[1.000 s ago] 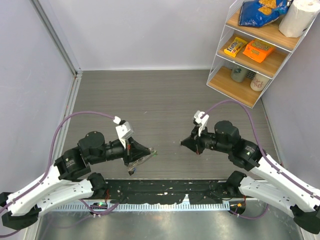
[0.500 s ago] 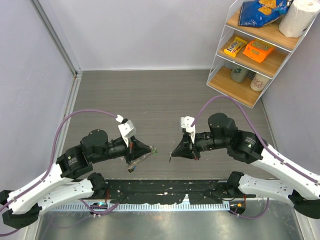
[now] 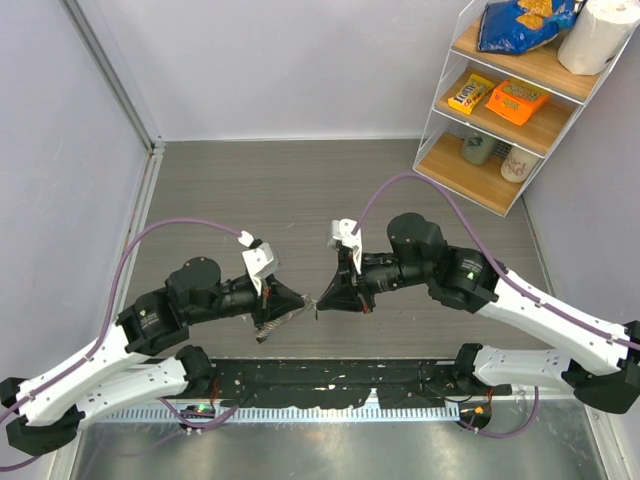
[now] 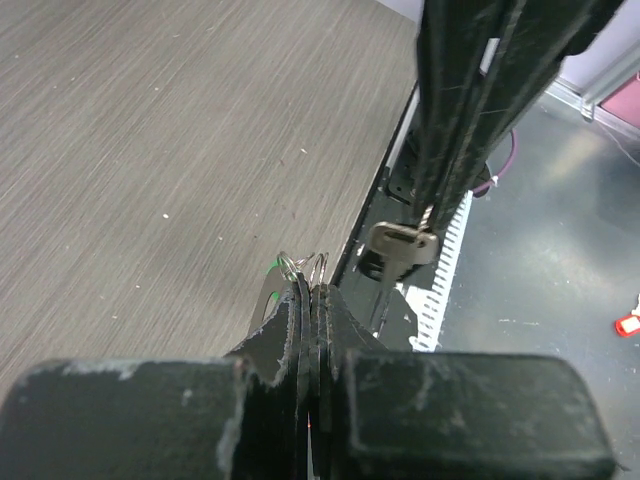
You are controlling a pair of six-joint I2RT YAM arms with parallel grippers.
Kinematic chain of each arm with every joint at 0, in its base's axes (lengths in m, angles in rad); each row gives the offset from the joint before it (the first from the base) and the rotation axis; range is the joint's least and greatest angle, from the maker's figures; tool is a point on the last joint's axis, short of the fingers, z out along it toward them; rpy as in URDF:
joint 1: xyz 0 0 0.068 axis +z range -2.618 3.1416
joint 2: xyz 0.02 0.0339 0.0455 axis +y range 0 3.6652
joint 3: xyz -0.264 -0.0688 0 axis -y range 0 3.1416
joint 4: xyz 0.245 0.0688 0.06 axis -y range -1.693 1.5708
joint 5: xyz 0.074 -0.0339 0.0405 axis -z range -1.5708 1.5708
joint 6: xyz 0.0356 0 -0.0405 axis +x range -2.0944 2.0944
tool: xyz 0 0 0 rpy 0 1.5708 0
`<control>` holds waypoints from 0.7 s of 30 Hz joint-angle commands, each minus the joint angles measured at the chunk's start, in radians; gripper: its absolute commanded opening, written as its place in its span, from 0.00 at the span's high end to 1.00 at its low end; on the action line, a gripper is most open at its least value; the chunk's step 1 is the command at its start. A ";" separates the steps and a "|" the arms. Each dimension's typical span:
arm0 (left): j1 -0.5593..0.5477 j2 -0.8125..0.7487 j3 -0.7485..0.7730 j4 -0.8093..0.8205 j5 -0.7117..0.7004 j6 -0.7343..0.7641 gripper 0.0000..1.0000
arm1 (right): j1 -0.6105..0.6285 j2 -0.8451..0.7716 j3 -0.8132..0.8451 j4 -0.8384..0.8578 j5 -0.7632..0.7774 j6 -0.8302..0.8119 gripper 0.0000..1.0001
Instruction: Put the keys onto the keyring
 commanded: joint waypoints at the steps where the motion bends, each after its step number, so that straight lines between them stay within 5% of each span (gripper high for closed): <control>1: 0.001 -0.016 0.046 0.048 0.078 0.032 1.00 | 0.006 0.029 0.061 0.050 -0.049 0.050 0.95; 21: -0.020 -0.016 0.042 0.043 0.152 0.071 1.00 | 0.007 0.115 0.131 -0.099 -0.095 0.082 0.95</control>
